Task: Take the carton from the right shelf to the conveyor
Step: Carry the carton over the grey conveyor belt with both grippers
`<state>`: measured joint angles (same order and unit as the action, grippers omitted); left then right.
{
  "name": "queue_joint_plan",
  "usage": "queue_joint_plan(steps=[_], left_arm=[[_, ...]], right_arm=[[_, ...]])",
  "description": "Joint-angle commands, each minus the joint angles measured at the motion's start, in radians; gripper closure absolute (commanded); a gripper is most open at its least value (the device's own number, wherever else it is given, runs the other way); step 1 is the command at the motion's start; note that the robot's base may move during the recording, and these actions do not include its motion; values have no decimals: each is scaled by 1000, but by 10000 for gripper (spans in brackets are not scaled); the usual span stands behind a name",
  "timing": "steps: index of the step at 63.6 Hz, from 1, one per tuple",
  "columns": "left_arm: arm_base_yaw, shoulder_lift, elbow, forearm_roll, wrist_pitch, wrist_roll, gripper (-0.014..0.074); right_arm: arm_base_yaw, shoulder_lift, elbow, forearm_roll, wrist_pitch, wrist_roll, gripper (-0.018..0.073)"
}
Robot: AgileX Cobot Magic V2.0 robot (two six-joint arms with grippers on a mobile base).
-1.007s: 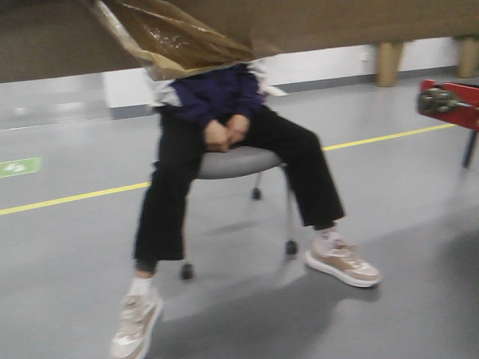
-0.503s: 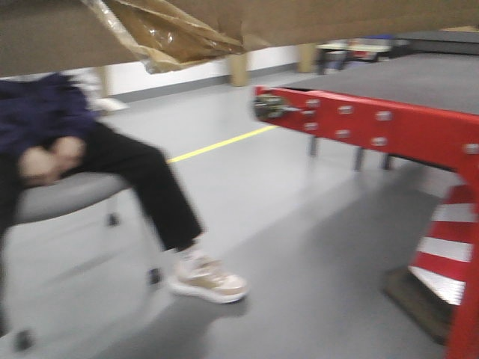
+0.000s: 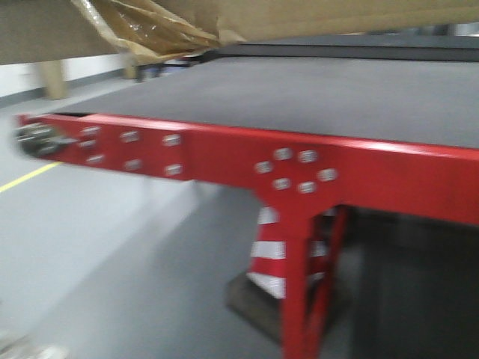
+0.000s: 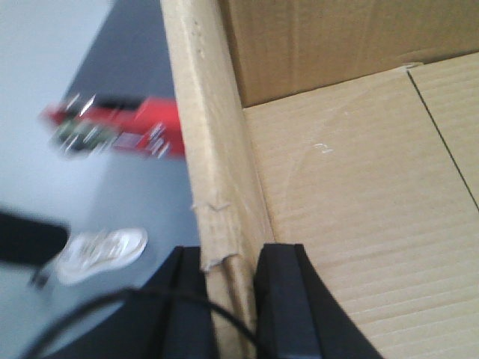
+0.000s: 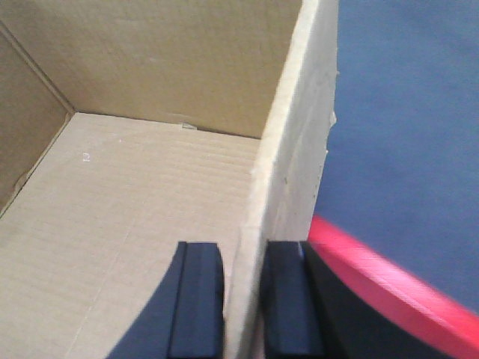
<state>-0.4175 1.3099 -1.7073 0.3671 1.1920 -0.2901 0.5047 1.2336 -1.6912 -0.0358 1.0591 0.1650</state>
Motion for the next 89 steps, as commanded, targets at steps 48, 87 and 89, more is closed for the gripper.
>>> queue_joint_plan(steps=[48,87,89], left_arm=[[13,-9,-1,253,29,16,616],[13,-9,-1,255,9,16,616],[13,-9,-1,255,9,16,616]], right_arm=[[-3,-31,-11,-31,-21,-24,629],[-3,-31,-11,-31,-21,-24,629],[-3,-31,-11,-31,-21,-24,629]])
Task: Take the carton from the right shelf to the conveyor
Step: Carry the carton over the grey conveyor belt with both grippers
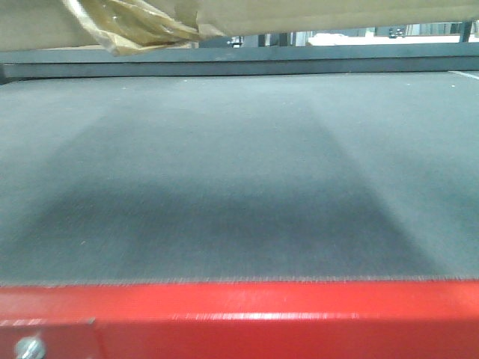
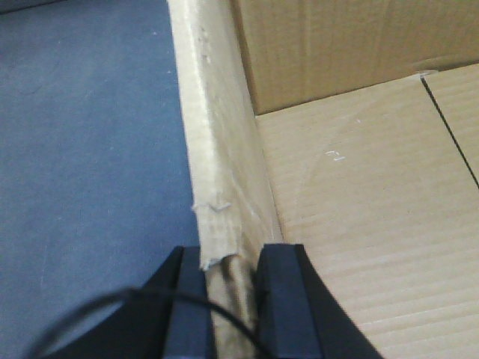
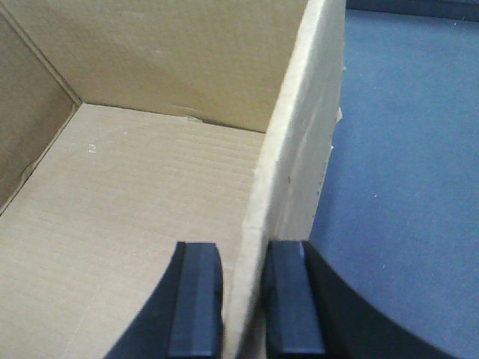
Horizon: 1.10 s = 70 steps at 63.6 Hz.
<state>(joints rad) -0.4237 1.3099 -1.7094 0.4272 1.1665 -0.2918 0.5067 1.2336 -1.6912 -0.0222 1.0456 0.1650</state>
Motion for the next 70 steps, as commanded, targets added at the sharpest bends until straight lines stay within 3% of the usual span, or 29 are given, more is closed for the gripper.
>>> queue_joint_plan(steps=[1,70], left_arm=[[19,-9,1,195,35,17,616],[19,-9,1,195,35,17,616]], right_arm=[[-6,-31,-11,-45,-8,-24,629],[-6,-31,-11,-45,-8,-24,629]])
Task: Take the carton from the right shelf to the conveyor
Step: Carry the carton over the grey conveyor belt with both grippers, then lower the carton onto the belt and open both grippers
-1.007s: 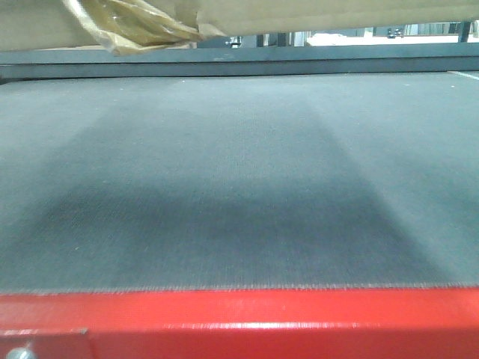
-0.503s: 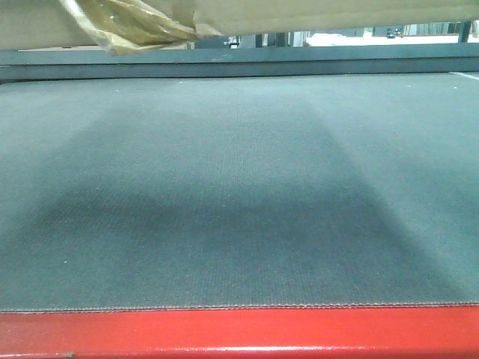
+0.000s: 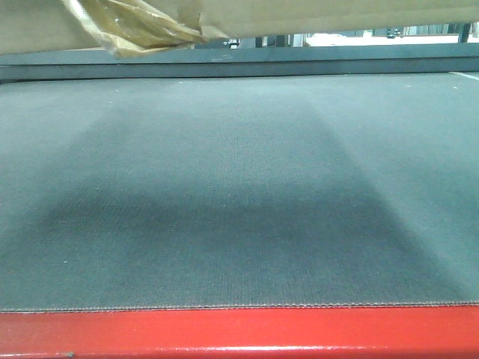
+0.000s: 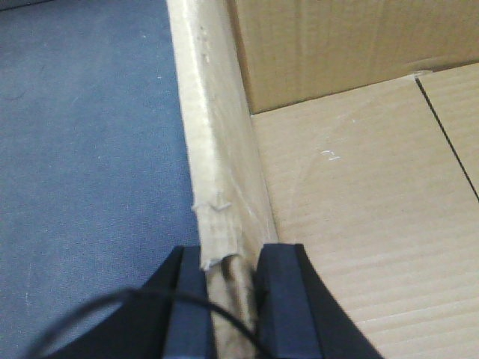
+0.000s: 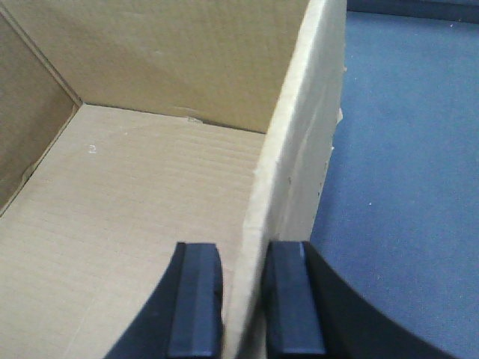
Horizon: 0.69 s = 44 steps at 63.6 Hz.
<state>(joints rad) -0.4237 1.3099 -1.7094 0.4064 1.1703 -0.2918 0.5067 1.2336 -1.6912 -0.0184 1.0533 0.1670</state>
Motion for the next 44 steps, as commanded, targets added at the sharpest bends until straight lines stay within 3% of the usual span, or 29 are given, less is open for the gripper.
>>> queue_joint_plan(steps=[1,16,26,30,44], left_arm=[[19,-9,1,216,31,17,616],[21,-9,1,200,-20,17,616],[91,4,1,-24,-194,17,616],[123,27,1,-74,-220,20,616],[173,155,1,-118,-225,26,616]], right_arm=[[-6,-31,-11,-48,-15,-26,629],[-6,-22,-11,-48,-41,-26,629],[-13,49,-11,-93,-62,-26,629],[-29,92,-11,-93,-77,-26,629],[-88,262,-11,-91,-165,-26,629]])
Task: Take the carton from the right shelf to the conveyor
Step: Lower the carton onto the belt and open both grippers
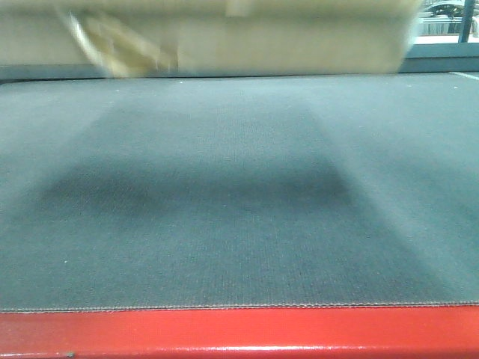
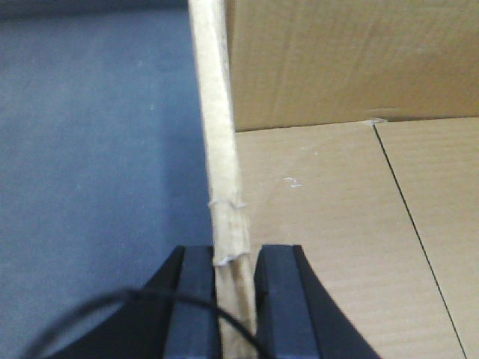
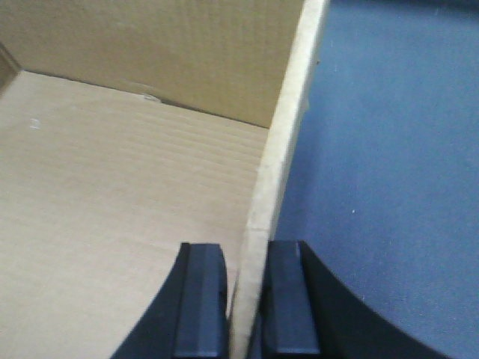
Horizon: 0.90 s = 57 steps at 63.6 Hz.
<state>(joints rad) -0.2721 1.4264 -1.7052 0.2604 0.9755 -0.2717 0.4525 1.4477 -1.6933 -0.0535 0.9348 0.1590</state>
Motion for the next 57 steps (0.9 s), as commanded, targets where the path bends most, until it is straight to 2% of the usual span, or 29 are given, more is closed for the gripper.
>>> queue_joint_plan(steps=[1,16,32,37,48,57], left_arm=[[21,48,-3,28,-30,6,616],[21,179,-3,18,-51,6,585],[21,252,-3,18,-61,6,362],[21,255,-3,18,-54,6,244],[21,236,-3,18,-26,6,-1],[21,181,-3,18,-18,6,-14]], right_arm=[[-38,58,-9,-56,-51,-18,629],[-61,198,-9,-56,-83,-18,629],[-64,270,-9,-56,-93,-18,608],[-64,272,-9,-56,-86,-18,500],[-64,265,-9,-58,-60,-18,-13],[-64,224,-27,-58,-35,-18,-10]])
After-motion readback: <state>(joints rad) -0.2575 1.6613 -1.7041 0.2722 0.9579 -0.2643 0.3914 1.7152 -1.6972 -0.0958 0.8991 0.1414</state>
